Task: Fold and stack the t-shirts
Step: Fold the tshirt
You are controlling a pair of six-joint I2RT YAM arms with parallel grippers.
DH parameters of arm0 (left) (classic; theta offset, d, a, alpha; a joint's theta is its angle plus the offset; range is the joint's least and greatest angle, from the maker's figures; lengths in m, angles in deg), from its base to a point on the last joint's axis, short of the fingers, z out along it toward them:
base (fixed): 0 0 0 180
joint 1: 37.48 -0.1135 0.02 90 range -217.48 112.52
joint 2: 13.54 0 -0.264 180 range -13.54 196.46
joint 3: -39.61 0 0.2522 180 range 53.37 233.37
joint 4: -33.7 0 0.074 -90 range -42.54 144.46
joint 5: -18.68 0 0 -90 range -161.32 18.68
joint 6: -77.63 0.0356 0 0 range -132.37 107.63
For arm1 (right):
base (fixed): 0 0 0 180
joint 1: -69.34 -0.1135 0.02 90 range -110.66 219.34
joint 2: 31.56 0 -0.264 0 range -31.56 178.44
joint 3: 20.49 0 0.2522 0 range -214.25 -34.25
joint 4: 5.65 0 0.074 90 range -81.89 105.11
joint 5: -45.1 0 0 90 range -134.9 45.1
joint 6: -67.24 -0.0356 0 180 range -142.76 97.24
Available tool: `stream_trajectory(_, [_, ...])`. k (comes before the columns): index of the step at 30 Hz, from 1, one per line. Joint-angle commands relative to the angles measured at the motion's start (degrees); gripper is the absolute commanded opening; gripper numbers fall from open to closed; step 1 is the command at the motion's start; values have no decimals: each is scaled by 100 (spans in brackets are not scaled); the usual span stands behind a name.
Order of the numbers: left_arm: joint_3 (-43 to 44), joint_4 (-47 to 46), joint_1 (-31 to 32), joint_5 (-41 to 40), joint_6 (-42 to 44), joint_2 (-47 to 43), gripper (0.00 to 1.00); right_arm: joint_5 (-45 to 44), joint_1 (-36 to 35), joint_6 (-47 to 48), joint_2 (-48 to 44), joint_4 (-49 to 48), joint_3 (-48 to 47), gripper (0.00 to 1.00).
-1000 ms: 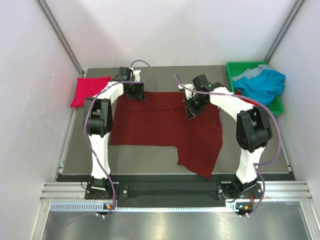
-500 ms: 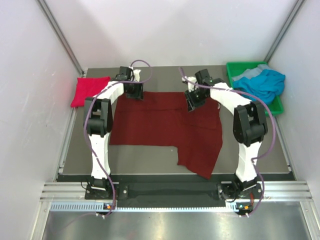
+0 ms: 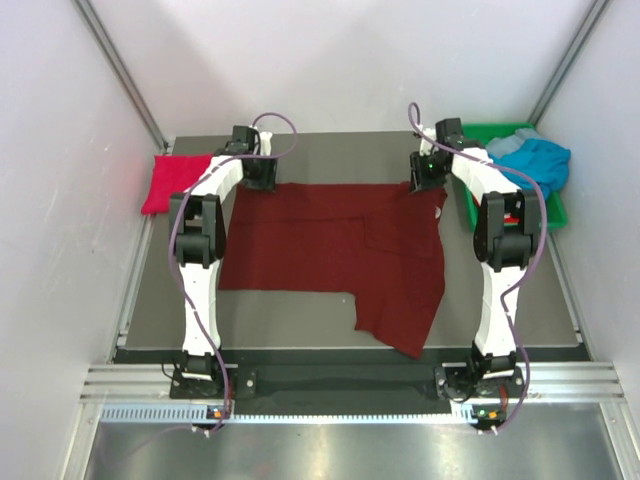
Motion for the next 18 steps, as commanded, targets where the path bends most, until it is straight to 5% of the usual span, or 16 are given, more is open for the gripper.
stream_trajectory(1, [-62,354,2,4,-108,-6,54,49,-20,-141,33,66,150,36])
stream_trajectory(10, [-80,390,2,-119,-177,213,54,-267,24,-124,375,198,556,40])
stream_trajectory(18, [946,705,-7,-233,-178,810,53,-302,279,-115,1052,198,-445,36])
